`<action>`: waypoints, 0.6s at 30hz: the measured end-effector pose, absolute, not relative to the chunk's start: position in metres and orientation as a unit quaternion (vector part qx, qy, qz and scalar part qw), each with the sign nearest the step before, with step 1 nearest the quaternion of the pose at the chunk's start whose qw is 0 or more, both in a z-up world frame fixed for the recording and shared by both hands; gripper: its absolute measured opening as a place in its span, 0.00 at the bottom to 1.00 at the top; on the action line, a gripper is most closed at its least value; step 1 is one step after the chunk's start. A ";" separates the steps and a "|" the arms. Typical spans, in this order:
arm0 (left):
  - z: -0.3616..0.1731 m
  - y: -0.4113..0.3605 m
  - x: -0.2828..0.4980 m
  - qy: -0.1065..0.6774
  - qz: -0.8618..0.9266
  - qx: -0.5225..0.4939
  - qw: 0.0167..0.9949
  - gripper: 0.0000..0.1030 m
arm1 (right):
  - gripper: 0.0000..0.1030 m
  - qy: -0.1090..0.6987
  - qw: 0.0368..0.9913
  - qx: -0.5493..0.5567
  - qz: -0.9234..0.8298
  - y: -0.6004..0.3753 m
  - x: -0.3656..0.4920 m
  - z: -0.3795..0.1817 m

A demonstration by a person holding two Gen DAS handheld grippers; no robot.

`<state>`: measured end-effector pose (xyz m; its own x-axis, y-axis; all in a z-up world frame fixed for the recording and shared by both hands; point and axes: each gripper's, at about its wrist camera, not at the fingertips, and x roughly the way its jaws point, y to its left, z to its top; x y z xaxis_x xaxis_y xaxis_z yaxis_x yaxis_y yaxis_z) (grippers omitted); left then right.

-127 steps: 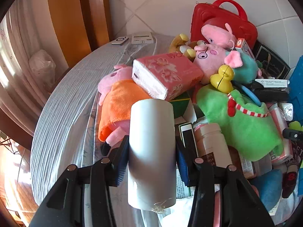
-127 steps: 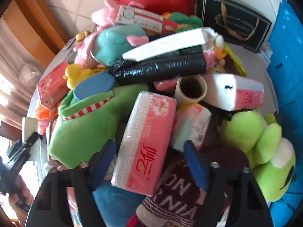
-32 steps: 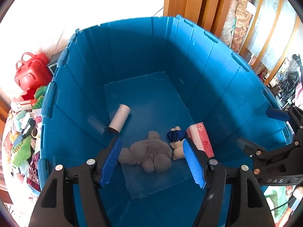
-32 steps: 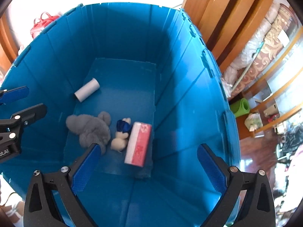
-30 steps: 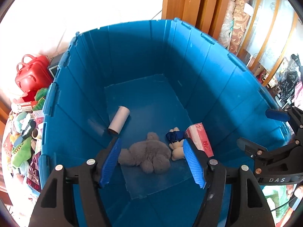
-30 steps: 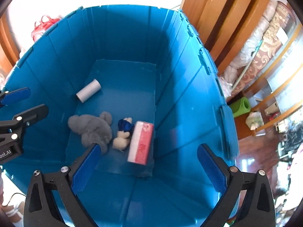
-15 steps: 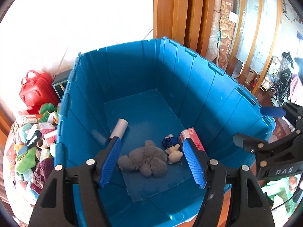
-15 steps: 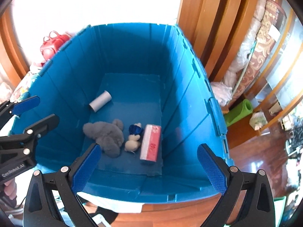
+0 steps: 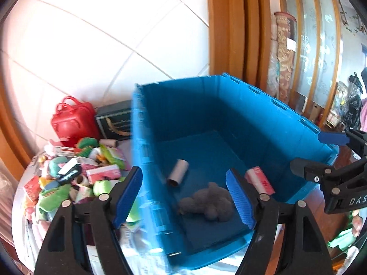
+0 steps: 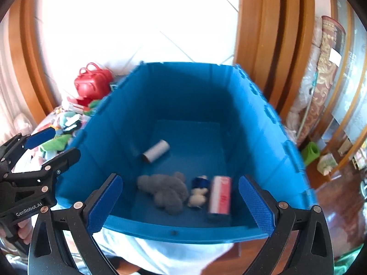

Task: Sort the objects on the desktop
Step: 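Move both tools back from the crate to the pile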

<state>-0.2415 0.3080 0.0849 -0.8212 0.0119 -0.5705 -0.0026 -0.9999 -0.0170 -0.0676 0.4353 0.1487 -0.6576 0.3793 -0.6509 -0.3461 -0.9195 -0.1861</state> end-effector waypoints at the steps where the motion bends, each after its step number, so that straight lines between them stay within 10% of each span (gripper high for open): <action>1: 0.085 0.299 -0.237 -0.008 0.956 -0.295 -0.001 0.75 | 1.00 -0.021 0.193 -0.360 0.913 0.428 -0.071 0.146; 18: 0.013 0.049 -0.180 -0.056 0.936 -0.319 -0.136 0.75 | 1.00 -0.015 0.133 -0.309 0.942 0.263 -0.186 0.097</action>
